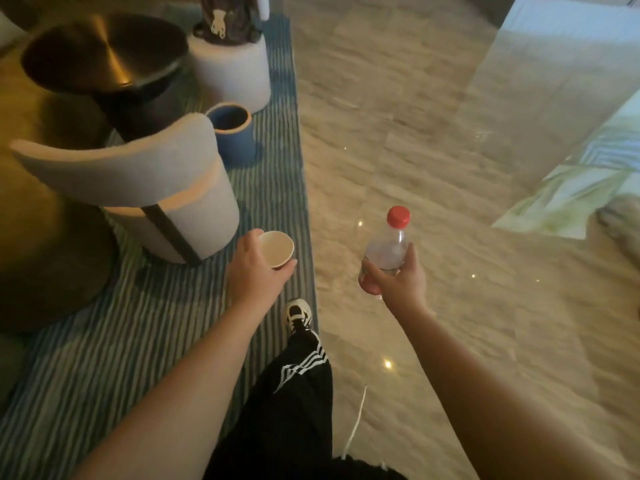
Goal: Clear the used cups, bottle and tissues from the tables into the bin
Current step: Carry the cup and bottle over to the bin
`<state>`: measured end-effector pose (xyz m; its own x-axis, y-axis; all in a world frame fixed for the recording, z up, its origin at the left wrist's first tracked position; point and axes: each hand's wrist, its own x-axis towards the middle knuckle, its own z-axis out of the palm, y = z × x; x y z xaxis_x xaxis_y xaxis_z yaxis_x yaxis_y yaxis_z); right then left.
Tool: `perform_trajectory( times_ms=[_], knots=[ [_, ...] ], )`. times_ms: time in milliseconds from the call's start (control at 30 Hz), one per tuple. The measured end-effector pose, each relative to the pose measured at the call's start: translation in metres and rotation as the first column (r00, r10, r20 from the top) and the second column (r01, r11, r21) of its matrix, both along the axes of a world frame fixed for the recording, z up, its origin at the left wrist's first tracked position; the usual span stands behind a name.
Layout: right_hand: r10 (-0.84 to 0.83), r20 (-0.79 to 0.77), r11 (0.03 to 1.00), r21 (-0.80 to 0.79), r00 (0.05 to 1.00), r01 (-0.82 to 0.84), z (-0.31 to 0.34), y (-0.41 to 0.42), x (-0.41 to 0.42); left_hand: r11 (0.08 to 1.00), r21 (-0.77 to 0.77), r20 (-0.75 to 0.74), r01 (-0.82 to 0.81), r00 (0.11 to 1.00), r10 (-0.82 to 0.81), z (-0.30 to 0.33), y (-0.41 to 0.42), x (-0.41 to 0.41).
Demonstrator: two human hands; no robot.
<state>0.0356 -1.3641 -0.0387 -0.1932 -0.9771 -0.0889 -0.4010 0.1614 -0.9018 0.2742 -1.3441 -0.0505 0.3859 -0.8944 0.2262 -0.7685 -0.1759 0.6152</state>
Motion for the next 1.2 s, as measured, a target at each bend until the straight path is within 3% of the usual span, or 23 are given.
perform_trajectory(
  times_ms=[300,500,700,1000,1200],
  knots=[
    [0.061,-0.004,0.997,-0.049,0.998,-0.061,0.022,-0.341,0.096,0.999,0.026,0.007,-0.038,0.999,0.038,0.019,-0.31,0.109],
    [0.098,0.024,0.994,-0.055,0.995,-0.096,0.031,-0.509,0.146,0.994,0.03,-0.017,-0.106,0.994,0.106,0.029,-0.45,0.139],
    [0.181,0.006,0.982,-0.063,0.984,-0.18,0.009,-0.681,0.19,0.977,0.043,-0.016,-0.21,0.977,0.211,-0.003,-0.588,0.182],
    [0.413,0.04,0.911,-0.028,0.91,-0.412,-0.004,-0.955,0.263,0.882,0.084,-0.001,-0.465,0.885,0.466,-0.031,-0.81,0.232],
    [0.625,0.037,0.779,0.035,0.779,-0.627,-0.017,-1.086,0.348,0.752,0.135,-0.043,-0.645,0.755,0.654,-0.042,-0.904,0.275]
  ],
)
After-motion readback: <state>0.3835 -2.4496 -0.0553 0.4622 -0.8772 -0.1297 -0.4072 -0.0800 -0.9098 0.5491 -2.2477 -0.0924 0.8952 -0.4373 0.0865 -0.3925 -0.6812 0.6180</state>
